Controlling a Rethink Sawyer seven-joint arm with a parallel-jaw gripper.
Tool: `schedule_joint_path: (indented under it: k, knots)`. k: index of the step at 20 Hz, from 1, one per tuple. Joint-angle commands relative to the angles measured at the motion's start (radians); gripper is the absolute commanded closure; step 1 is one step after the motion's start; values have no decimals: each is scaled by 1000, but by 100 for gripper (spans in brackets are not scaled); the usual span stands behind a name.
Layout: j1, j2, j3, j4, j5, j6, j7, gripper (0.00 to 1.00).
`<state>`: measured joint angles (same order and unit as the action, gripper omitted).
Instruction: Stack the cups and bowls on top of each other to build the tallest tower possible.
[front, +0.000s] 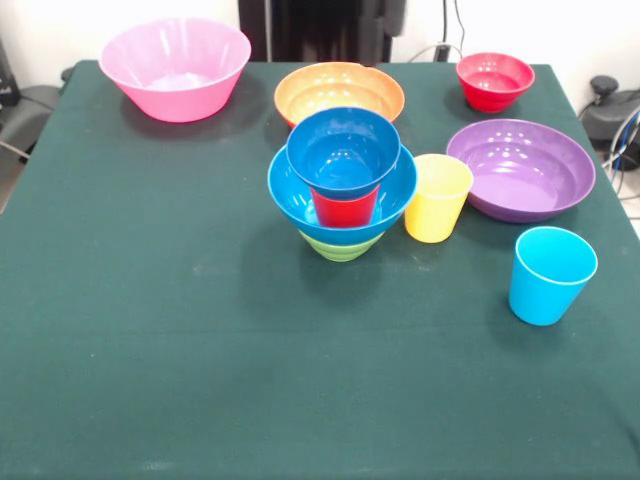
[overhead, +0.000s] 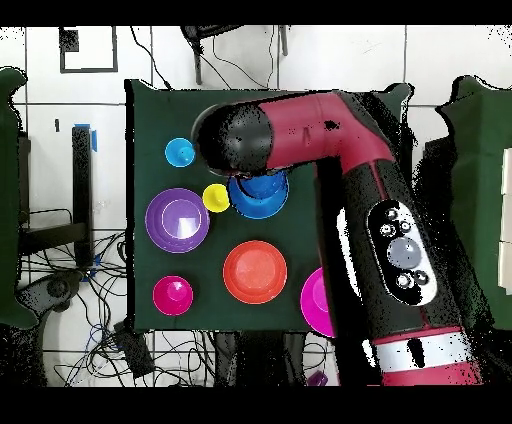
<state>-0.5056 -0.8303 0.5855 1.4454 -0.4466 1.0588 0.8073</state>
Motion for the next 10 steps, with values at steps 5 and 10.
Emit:
schedule_joint_path:
  k: [5,10]
  knots:
    - [87,53,-86,58,11,-83,310,0]
    - [106,44,-108,72,-11,-78,324,0]
